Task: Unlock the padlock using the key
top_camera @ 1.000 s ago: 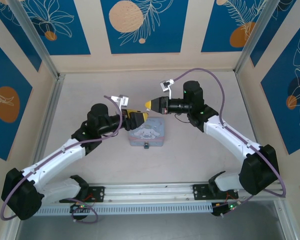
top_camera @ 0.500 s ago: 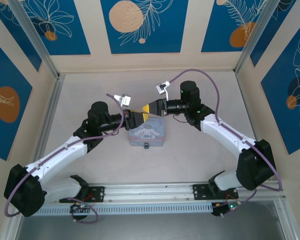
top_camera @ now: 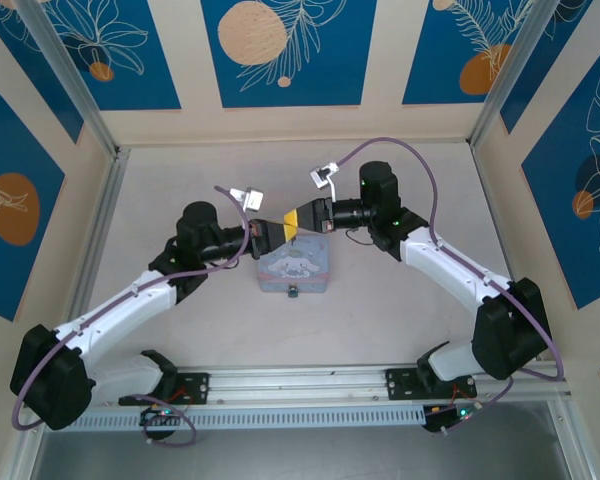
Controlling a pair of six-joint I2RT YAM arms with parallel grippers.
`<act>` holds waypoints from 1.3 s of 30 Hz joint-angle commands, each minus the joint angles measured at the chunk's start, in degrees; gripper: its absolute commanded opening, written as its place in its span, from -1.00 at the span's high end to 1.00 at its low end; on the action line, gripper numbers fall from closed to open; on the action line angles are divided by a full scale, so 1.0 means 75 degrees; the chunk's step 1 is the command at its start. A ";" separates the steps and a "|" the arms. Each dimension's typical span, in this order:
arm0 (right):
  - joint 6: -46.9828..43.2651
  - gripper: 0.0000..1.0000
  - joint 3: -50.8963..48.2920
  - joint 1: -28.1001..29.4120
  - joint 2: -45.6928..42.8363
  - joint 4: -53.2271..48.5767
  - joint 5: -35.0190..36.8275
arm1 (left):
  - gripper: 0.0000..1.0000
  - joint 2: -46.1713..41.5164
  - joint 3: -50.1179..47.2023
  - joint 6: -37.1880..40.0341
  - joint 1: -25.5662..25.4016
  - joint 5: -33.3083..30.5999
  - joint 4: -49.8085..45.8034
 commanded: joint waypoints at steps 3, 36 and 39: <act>0.0142 0.16 0.0223 -0.0095 -0.0200 -0.0121 0.0405 | 1.00 0.0119 0.0212 -0.0160 0.0043 -0.0105 0.0531; -0.1948 0.00 -0.1026 0.0784 -0.0363 0.1195 0.2684 | 1.00 -0.0388 -0.0324 -0.4955 -0.0412 -0.3929 0.0093; -0.1992 0.00 -0.0904 0.0779 -0.0234 0.1166 0.2866 | 1.00 -0.0401 -0.0289 -0.4994 -0.0497 -0.3981 0.0062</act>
